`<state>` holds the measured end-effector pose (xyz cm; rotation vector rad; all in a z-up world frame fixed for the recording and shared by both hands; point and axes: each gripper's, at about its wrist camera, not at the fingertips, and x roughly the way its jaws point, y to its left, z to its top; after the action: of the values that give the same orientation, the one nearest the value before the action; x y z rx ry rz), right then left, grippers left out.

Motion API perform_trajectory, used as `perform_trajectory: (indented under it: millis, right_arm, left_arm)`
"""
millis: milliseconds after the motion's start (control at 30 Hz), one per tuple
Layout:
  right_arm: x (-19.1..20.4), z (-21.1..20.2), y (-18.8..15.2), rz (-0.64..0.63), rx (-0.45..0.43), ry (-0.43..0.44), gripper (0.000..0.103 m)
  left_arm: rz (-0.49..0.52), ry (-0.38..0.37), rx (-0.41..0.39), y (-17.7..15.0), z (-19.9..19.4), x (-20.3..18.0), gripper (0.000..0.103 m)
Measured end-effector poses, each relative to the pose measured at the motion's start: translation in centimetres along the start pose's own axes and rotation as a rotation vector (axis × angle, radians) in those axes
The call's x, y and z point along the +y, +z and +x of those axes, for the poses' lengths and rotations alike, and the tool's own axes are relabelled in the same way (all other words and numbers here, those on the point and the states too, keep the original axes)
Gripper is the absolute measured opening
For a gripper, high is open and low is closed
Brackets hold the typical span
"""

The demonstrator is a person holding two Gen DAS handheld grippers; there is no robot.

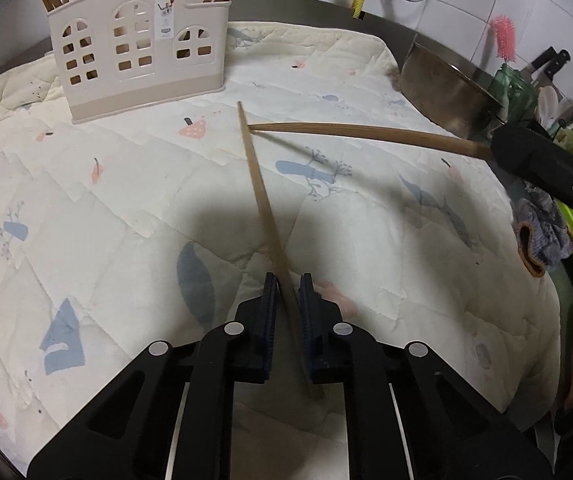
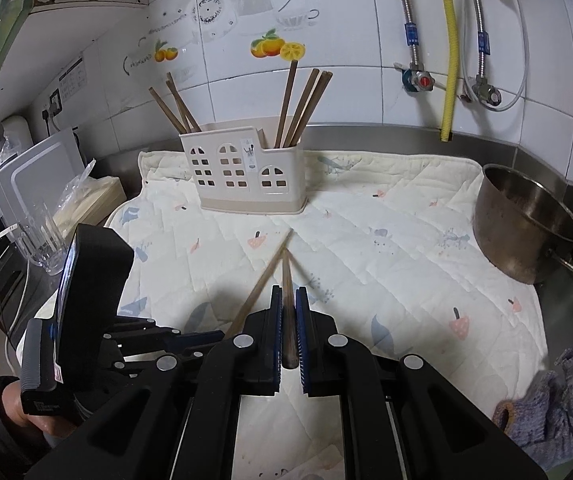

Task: Organize utensils
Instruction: 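Close the left tool on a loose chopstick while the right tool grasps another, then lift the left tool's chopstick into the holder while the right tool inserts its own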

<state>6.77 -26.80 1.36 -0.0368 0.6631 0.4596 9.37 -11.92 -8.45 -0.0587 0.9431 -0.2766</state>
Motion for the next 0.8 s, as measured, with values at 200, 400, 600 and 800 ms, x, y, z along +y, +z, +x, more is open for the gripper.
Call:
perform_trajectory:
  millis: [200,400,600,800]
  right_arm:
    - [0.1,-0.5,0.9,-0.018,-0.021,-0.007,0.007]
    - [-0.1,-1.4,2.6,-0.035,-0.059,-0.010,0.007]
    - [0.0,-1.7,5.1,-0.063,-0.087,0.007,0.007]
    - [0.3,-0.9,7.6,-0.087,-0.084,0.036,0.007]
  left_arm:
    - [-0.004,0.019,-0.054,0.6,-2.8,1.8,0.006]
    - [0.009,0.057,-0.146,2.6,-6.8,3.8,0.006]
    - [0.050,0.057,-0.235,5.2,-10.4,4.8,0.006]
    - [0.099,0.031,-0.243,6.8,-11.2,5.2,0.006]
